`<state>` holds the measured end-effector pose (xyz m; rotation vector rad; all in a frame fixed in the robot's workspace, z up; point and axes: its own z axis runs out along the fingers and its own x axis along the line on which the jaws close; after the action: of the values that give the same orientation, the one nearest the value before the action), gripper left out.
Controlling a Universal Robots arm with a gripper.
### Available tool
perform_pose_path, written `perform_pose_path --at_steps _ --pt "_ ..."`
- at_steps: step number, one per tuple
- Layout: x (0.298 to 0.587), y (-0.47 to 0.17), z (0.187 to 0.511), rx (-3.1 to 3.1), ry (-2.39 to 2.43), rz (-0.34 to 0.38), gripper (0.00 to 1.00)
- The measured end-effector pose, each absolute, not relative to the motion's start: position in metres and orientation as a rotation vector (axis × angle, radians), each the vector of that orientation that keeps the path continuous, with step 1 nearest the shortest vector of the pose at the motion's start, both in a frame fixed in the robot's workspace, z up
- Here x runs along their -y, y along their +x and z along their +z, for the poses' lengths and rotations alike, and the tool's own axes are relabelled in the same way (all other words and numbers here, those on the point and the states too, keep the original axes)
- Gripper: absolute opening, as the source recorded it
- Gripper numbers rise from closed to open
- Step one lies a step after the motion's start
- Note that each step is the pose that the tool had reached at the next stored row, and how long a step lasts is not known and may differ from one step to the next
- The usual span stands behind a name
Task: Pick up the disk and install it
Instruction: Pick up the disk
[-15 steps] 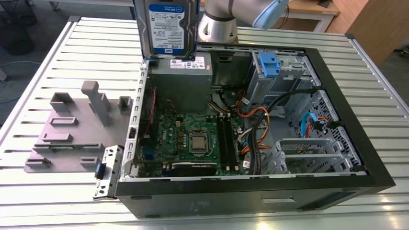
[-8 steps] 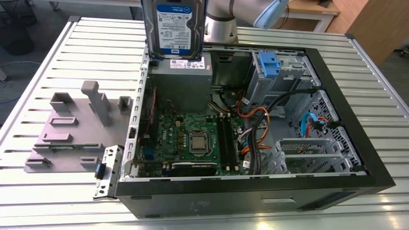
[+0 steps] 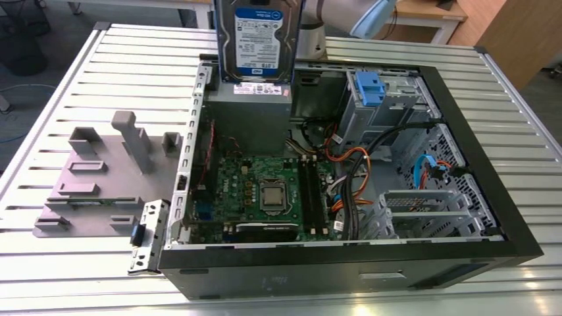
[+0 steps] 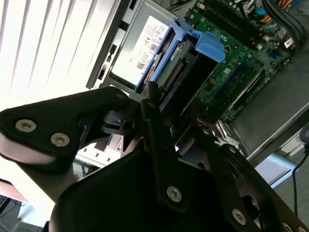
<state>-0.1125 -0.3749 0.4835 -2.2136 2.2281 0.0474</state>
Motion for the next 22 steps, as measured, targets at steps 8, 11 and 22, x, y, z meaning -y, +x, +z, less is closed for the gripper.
perform_pose_path --at_steps 8,11,22 --pt "0.375 -0.083 0.483 -2.228 -2.213 0.047 0.35" --pt "0.375 -0.071 0.482 -2.228 -2.213 0.048 0.35" --pt "0.375 -0.033 0.481 -2.228 -2.214 0.047 0.35"
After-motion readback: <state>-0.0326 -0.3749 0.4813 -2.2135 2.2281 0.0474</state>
